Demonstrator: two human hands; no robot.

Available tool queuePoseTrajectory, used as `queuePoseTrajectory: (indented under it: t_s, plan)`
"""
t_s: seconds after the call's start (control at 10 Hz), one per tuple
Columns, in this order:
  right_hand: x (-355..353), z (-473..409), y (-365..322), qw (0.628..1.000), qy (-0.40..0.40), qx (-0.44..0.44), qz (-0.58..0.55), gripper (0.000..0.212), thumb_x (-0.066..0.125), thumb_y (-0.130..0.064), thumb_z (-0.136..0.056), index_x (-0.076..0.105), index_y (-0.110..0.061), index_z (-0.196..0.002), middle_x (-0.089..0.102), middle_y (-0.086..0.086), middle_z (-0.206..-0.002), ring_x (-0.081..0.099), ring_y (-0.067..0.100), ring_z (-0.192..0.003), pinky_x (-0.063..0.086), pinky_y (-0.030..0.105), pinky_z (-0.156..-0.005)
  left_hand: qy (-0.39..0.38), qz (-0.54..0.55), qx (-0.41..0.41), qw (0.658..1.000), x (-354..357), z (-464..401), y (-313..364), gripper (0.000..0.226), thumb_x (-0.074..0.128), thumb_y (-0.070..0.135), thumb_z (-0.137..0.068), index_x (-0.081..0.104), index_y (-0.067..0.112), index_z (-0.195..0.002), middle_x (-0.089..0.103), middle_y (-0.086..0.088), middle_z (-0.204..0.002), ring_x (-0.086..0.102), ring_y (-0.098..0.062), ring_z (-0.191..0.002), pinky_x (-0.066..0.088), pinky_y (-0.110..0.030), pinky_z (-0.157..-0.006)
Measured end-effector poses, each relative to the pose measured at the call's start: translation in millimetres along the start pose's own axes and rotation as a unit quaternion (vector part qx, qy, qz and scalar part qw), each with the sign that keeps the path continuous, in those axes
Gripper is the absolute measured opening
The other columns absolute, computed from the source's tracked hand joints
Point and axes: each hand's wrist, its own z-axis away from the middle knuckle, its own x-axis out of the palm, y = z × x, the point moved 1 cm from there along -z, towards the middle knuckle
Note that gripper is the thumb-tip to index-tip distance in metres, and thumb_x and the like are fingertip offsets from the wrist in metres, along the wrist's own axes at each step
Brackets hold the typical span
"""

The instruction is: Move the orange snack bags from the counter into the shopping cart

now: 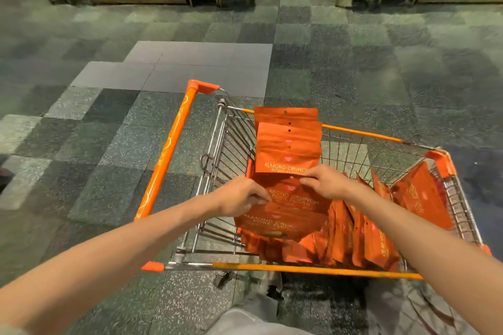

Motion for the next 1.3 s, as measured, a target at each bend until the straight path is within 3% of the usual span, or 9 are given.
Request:
queuePoseTrajectory:
  t_s: [0.1, 0.2, 0.3, 0.4, 0.5, 0.6, 0.7, 1.0, 1.3]
  plan:
    - [10.2, -23.5, -13.3, 0.998, -0.056, -0.036, 0.004, 0.025, 0.052, -0.022, -0.097, 0.069, -0.018, -0.078, 0.061, -0.008, -0.078, 0.051, 0.01, -0.071, 0.033, 0.024, -0.069, 0.008, 0.02, -0.02, 1.0, 1.8, -9.8, -15.3, 0.024, 0.055, 0.009, -0.092, 0.072, 0.015, -0.108, 0.071, 0.003, -0.109, 0.064, -0.01, -0.097, 0.042, -0.008, -0.08]
    - [17.6, -45.4, -17.0, 0.996, -0.08, -0.042, 0.021, 0.024, 0.051, -0.026, -0.097, 0.071, -0.013, -0.096, 0.07, 0.0, -0.098, 0.06, 0.021, -0.091, 0.043, 0.032, -0.08, 0.006, 0.041, -0.023, 0.999, 1.2, -20.4, -21.6, 0.023, 0.055, 0.013, -0.093, 0.071, 0.015, -0.11, 0.071, 0.002, -0.11, 0.064, -0.012, -0.098, 0.046, -0.015, -0.085]
    - [18.4, -63.6, -13.0, 0.996, -0.076, -0.023, 0.049, 0.024, 0.051, -0.027, -0.097, 0.072, -0.016, -0.1, 0.071, 0.005, -0.108, 0.061, 0.027, -0.101, 0.045, 0.034, -0.087, 0.0, 0.042, -0.012, 0.999, -0.2, -29.3, -22.7, 0.023, 0.055, 0.013, -0.093, 0.071, 0.014, -0.11, 0.071, 0.002, -0.112, 0.064, -0.012, -0.101, 0.048, -0.022, -0.09]
    - [10.4, -74.7, -3.3, 0.996, -0.064, 0.013, 0.062, 0.019, 0.053, -0.031, -0.095, 0.072, -0.029, -0.093, 0.07, 0.0, -0.11, 0.06, 0.026, -0.106, 0.046, 0.037, -0.091, -0.007, 0.062, 0.005, 0.998, 2.1, -34.4, -26.2, 0.021, 0.057, 0.013, -0.093, 0.071, 0.013, -0.109, 0.071, 0.001, -0.112, 0.064, -0.011, -0.102, 0.047, -0.022, -0.092]
    - [0.2, -80.7, 9.7, 0.997, -0.029, 0.05, 0.057, 0.016, 0.06, -0.029, -0.092, 0.074, -0.026, -0.099, 0.069, 0.001, -0.116, 0.059, 0.026, -0.113, 0.046, 0.036, -0.097, -0.014, 0.088, 0.007, 0.996, 3.7, -37.3, -30.3, 0.021, 0.058, 0.014, -0.093, 0.071, 0.012, -0.11, 0.071, 0.0, -0.112, 0.064, -0.01, -0.102, 0.046, -0.019, -0.092]
    - [-7.7, -87.2, 22.4, 0.996, 0.001, 0.08, 0.027, 0.015, 0.062, -0.025, -0.09, 0.075, -0.02, -0.097, 0.072, 0.002, -0.109, 0.062, 0.024, -0.109, 0.047, 0.032, -0.095, -0.002, 0.088, -0.018, 0.996, 0.9, -47.7, -38.4, 0.023, 0.059, 0.015, -0.093, 0.069, 0.011, -0.113, 0.07, -0.001, -0.115, 0.063, -0.01, -0.104, 0.044, -0.018, -0.094]
    - [-12.7, -86.9, 27.1, 0.995, 0.006, 0.101, 0.011, 0.015, 0.062, -0.024, -0.09, 0.075, -0.019, -0.096, 0.073, 0.0, -0.105, 0.064, 0.02, -0.104, 0.046, 0.03, -0.092, 0.019, 0.081, -0.058, 0.995, 0.7, -63.7, -49.5, 0.025, 0.058, 0.013, -0.092, 0.068, 0.01, -0.115, 0.07, -0.002, -0.115, 0.063, -0.013, -0.108, 0.045, -0.027, -0.1]
    - [-18.6, -81.3, 17.3, 0.994, 0.038, 0.104, -0.001, 0.018, 0.059, -0.022, -0.091, 0.073, -0.017, -0.102, 0.071, 0.003, -0.11, 0.062, 0.021, -0.106, 0.045, 0.029, -0.091, 0.051, -0.013, -0.148, 0.988, 13.8, -104.3, -63.8, 0.024, 0.054, 0.027, -0.094, 0.067, 0.026, -0.114, 0.069, 0.002, -0.114, 0.062, -0.022, -0.105, 0.051, -0.039, -0.09]
    - [-38.1, -53.8, 13.3, 0.995, 0.058, 0.085, 0.007, 0.021, 0.058, -0.017, -0.091, 0.071, -0.012, -0.107, 0.07, 0.004, -0.112, 0.062, 0.021, -0.108, 0.045, 0.027, -0.09, 0.099, 0.036, -0.173, 0.979, 1.8, -107.0, -57.9, 0.026, 0.052, 0.023, -0.092, 0.065, 0.019, -0.114, 0.069, -0.005, -0.111, 0.063, -0.023, -0.103, 0.051, -0.035, -0.089]
